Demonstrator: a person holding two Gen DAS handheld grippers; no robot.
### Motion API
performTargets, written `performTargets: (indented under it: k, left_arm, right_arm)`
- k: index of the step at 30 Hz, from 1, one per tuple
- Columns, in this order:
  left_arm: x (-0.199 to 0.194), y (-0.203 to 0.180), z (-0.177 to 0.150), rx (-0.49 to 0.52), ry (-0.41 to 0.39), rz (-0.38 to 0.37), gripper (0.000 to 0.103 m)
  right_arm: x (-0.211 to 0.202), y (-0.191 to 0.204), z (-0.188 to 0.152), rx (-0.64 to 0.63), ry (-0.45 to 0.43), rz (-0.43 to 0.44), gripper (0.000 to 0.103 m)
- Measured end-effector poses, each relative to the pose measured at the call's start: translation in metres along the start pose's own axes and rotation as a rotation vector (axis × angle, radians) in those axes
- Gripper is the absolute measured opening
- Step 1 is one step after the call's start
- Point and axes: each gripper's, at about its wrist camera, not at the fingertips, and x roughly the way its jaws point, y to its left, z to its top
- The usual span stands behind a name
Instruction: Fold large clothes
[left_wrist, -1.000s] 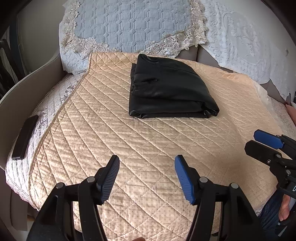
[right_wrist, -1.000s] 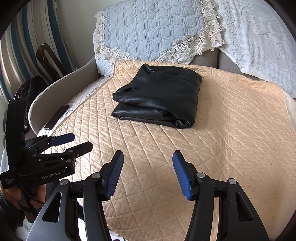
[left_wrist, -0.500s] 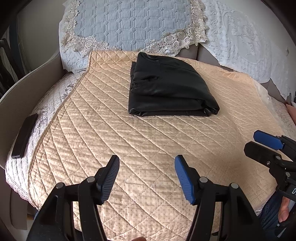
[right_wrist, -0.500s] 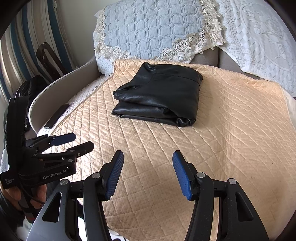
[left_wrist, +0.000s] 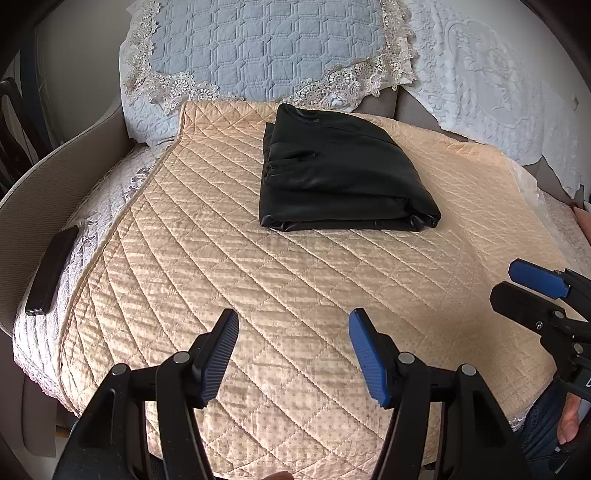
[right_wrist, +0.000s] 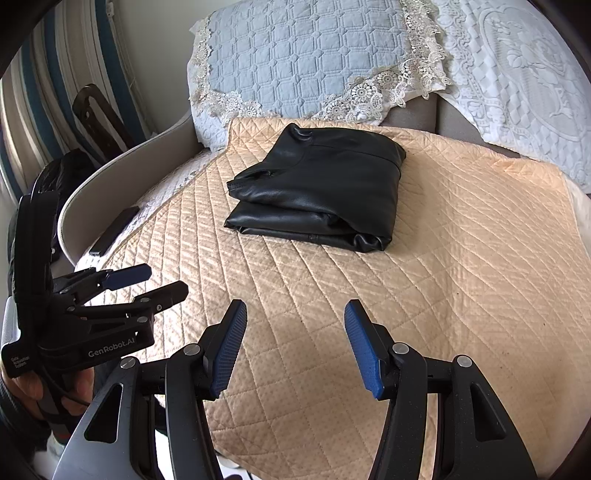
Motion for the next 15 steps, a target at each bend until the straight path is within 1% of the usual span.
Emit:
performTargets:
  k: [15]
  left_arm:
    - [-0.0003,-0.001,-0.0013,-0.002,0.002,0.009,0.064]
  right_arm:
    - [-0.0005,0.001,-0.0008,-0.001,0.001,0.002,0.056]
